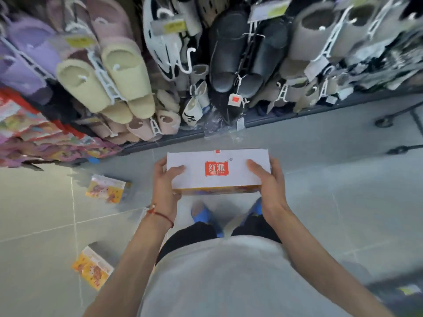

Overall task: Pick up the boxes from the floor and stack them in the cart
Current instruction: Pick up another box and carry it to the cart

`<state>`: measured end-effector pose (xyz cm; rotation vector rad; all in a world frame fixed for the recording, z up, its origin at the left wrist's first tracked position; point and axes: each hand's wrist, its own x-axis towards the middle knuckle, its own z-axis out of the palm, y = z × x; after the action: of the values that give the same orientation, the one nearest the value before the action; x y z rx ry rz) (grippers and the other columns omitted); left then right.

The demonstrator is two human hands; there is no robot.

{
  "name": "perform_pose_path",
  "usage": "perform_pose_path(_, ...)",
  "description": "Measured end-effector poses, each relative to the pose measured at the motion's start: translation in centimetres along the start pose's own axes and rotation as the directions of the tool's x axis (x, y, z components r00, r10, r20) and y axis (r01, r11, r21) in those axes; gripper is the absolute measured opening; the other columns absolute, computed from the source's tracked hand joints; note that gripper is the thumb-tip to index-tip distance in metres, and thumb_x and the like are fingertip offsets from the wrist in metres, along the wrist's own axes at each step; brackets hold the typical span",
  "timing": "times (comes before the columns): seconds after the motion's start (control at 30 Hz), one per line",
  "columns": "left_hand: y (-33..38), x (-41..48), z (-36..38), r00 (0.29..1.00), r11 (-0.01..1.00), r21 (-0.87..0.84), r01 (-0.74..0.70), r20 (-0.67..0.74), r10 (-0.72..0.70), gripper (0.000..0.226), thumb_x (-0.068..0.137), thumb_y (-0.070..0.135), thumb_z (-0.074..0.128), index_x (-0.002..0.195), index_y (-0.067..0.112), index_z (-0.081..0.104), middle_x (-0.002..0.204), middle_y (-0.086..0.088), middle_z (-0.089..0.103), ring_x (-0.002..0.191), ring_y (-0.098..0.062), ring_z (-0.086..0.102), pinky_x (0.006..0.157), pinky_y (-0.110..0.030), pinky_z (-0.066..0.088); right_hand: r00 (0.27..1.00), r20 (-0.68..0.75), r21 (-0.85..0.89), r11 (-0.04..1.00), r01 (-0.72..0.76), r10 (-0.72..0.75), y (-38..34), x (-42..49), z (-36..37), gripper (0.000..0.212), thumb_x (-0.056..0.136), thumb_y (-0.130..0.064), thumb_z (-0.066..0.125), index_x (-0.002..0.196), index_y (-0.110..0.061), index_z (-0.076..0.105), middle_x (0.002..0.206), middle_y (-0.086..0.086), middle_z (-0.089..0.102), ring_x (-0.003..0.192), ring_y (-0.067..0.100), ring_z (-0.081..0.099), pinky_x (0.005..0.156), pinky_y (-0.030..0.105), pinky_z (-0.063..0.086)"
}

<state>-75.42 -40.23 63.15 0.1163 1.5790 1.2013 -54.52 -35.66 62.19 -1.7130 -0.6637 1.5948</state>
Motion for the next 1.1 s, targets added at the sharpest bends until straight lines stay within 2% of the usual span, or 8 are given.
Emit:
perform_pose_path(0.1,-0.5,-0.5,5.0,0.999,0.995,0.097,0.014,0.043,-0.018,0.038,0.067,0.03,0.066,0.101,0.038,0.052,0.093,0.011,0.065,0.083,-0.015,0.058,0.061,-0.028,0.032,0.997,-0.07,0.069,0.997,0.025,-0.02,-0.5,0.7,-4.4,0.031,0.074,-0.038,0.082,0.101,-0.043,0.067,0.112,-0.005,0.075,0.109,0.025,0.071,0.105,0.06,0.05)
perform_pose_path(0.17,-1.0,-0.9,8.3,0.997,0.987,0.159,0.016,0.073,-0.028,0.037,0.076,0.031,0.069,0.107,0.038,0.052,0.096,0.011,0.067,0.084,-0.014,0.059,0.063,-0.03,0.033,0.993,-0.115,0.109,0.994,0.02,-0.007,-1.2,1.0,-7.3,0.041,0.071,-0.043,0.083,0.108,-0.043,0.065,0.113,-0.008,0.075,0.111,0.025,0.07,0.105,0.057,0.05)
perform_pose_path(0.27,-2.4,-1.6,14.0,0.99,0.971,0.239,0.01,0.136,-0.044,0.031,0.09,0.027,0.065,0.118,0.035,0.053,0.097,0.01,0.069,0.083,-0.011,0.063,0.064,-0.028,0.042,0.988,-0.153,0.167,0.986,0.021,0.005,-2.4,1.6,-12.5,0.043,0.081,-0.036,0.081,0.12,-0.035,0.062,0.116,-0.008,0.074,0.113,0.026,0.069,0.084,0.044,0.053)
perform_pose_path(0.33,-3.6,-2.6,18.6,0.981,0.954,0.3,-0.005,0.184,-0.053,0.039,0.088,0.031,0.067,0.124,0.035,0.055,0.098,0.012,0.072,0.09,-0.014,0.064,0.072,-0.034,0.043,0.98,-0.198,0.201,0.978,0.055,-0.014,-3.3,2.3,-17.1,0.04,0.087,-0.03,0.078,0.123,-0.031,0.061,0.115,-0.009,0.073,0.11,0.021,0.07,0.08,0.044,0.058)
perform_pose_path(0.57,-7.4,-4.9,33.8,0.947,0.904,0.417,-0.098,0.318,-0.044,0.053,0.081,0.039,0.07,0.131,0.036,0.055,0.115,0.003,0.072,0.097,-0.018,0.063,0.077,-0.038,0.041,0.948,-0.319,0.306,0.944,0.125,-0.023,-6.8,5.2,-30.3,0.033,0.095,-0.022,0.072,0.125,-0.027,0.061,0.111,-0.008,0.073,0.096,0.01,0.07,0.056,0.013,0.052)
perform_pose_path(0.77,-9.9,-5.6,45.5,0.894,0.859,0.484,-0.166,0.441,-0.076,0.043,0.093,0.03,0.065,0.134,0.031,0.054,0.119,-0.001,0.072,0.094,-0.016,0.066,0.069,-0.031,0.04,0.89,-0.455,0.374,0.911,0.174,0.016,-8.7,8.2,-38.5,0.04,0.095,-0.035,0.073,0.133,-0.034,0.063,0.115,-0.009,0.075,0.108,0.014,0.071,0.082,0.024,0.055)
perform_pose_path(1.0,-12.0,-4.2,59.9,0.81,0.812,0.545,-0.209,0.562,-0.169,0.04,0.094,0.027,0.065,0.133,0.027,0.055,0.116,-0.003,0.073,0.1,-0.02,0.069,0.072,-0.03,0.048,0.817,-0.573,0.437,0.869,0.232,0.07,-13.0,13.7,-47.2,0.038,0.095,-0.033,0.072,0.131,-0.032,0.063,0.111,-0.011,0.076,0.103,0.011,0.072,0.073,0.016,0.053)
perform_pose_path(1.1,-12.4,-3.2,66.9,0.762,0.785,0.567,-0.25,0.615,-0.202,0.041,0.094,0.026,0.065,0.134,0.024,0.055,0.118,-0.004,0.072,0.093,-0.014,0.069,0.062,-0.02,0.05,0.778,-0.623,0.456,0.848,0.271,0.086,-15.4,16.6,-50.9,0.035,0.092,-0.027,0.075,0.125,-0.034,0.066,0.105,-0.015,0.077,0.1,0.009,0.072,0.078,0.017,0.053)
